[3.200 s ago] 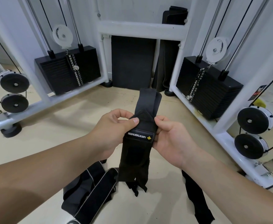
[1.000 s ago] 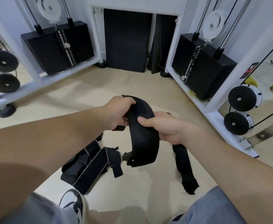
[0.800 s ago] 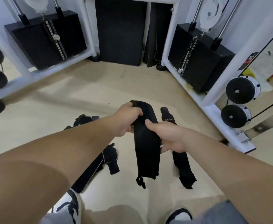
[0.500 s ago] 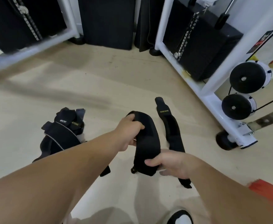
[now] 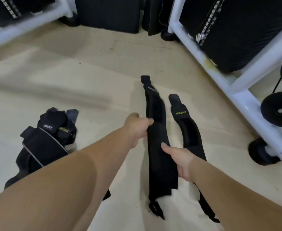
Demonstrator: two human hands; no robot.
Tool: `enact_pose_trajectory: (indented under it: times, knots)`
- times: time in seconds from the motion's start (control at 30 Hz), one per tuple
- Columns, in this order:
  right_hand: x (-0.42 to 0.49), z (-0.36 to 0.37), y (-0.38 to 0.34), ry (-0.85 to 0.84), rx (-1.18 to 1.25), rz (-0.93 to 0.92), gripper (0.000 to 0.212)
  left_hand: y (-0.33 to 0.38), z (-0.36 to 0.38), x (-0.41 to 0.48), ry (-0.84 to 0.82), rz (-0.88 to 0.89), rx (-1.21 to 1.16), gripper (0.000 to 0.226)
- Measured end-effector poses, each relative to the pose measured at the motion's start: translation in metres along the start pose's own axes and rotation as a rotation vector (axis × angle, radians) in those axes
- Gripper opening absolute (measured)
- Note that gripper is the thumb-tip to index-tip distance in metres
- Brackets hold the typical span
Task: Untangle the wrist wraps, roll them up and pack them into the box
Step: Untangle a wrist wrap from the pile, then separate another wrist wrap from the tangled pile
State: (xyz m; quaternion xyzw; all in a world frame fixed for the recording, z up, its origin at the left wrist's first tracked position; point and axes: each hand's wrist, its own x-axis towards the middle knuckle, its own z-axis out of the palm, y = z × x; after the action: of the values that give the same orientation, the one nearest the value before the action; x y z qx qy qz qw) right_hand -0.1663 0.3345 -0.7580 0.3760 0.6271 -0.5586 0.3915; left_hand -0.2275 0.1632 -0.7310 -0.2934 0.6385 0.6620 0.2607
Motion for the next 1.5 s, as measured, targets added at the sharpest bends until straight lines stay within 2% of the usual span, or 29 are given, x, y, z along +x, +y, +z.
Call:
enact_pose_trajectory:
  times: [0.07, 0.13, 0.17, 0.27, 0.33, 0.5, 0.63, 0.73, 0.8, 0.9, 1.0, 1.1, 1.17, 1.23, 1.3, 1.4, 1.5]
  knots:
    - [0.024, 0.0, 0.01, 0.077, -0.038, -0.024, 0.041, -0.033, -0.003, -0.002, -0.016, -0.091, 0.09, 0.069]
    - [0.034, 0.001, 0.02, 0.145, -0.121, -0.036, 0.036, -0.059, -0.004, -0.005, -0.036, -0.143, 0.151, 0.041]
    - [0.038, 0.002, 0.026, 0.156, -0.16, -0.04, 0.033, -0.069, -0.003, -0.007, -0.044, -0.15, 0.188, 0.035]
    - [0.031, 0.007, 0.045, 0.128, -0.173, -0.027, 0.02, -0.095, 0.0, -0.008, -0.054, -0.154, 0.268, 0.058]
    - [0.029, 0.009, 0.059, 0.137, -0.18, -0.025, 0.014, -0.109, 0.005, -0.014, -0.065, -0.164, 0.281, 0.063]
    - [0.035, 0.008, 0.08, 0.27, -0.248, -0.017, 0.027, -0.144, 0.013, -0.021, -0.126, -0.163, 0.207, 0.066]
    - [0.03, -0.005, 0.082, 0.418, -0.544, -0.095, 0.043, -0.155, 0.01, -0.029, -0.185, -0.158, 0.209, 0.053]
    - [0.016, -0.004, 0.082, 0.452, -0.79, -0.091, 0.053, -0.162, 0.001, -0.033, -0.154, -0.146, 0.301, 0.056]
    - [0.003, 0.006, 0.082, 0.465, -0.966, -0.139, 0.051, -0.164, -0.01, -0.039, -0.1, -0.134, 0.375, 0.056]
    - [-0.011, 0.037, 0.076, 0.378, -1.018, -0.277, 0.032, -0.159, -0.039, -0.053, -0.044, -0.138, 0.476, 0.056]
    - [-0.021, 0.082, 0.065, 0.191, -1.007, -0.285, 0.029, -0.15, -0.078, -0.068, -0.001, -0.138, 0.561, 0.057]
    - [-0.036, 0.133, 0.054, -0.013, -1.047, -0.275, 0.028, -0.136, -0.124, -0.088, 0.066, -0.084, 0.667, 0.038]
    - [-0.052, 0.169, 0.048, -0.101, -1.103, -0.285, 0.02, -0.132, -0.156, -0.1, 0.126, -0.044, 0.689, 0.025]
    - [-0.062, 0.198, 0.043, -0.136, -1.157, -0.314, 0.017, -0.139, -0.185, -0.109, 0.177, -0.037, 0.668, 0.013]
    - [-0.059, 0.225, 0.043, -0.141, -1.16, -0.387, 0.021, -0.154, -0.211, -0.116, 0.228, -0.06, 0.587, 0.015]
    - [-0.041, 0.248, 0.054, -0.126, -0.975, -0.461, 0.016, -0.178, -0.241, -0.122, 0.387, -0.098, 0.366, 0.021]
    - [-0.027, 0.251, 0.068, -0.015, -0.817, -0.462, 0.028, -0.19, -0.257, -0.118, 0.533, -0.098, 0.234, 0.021]
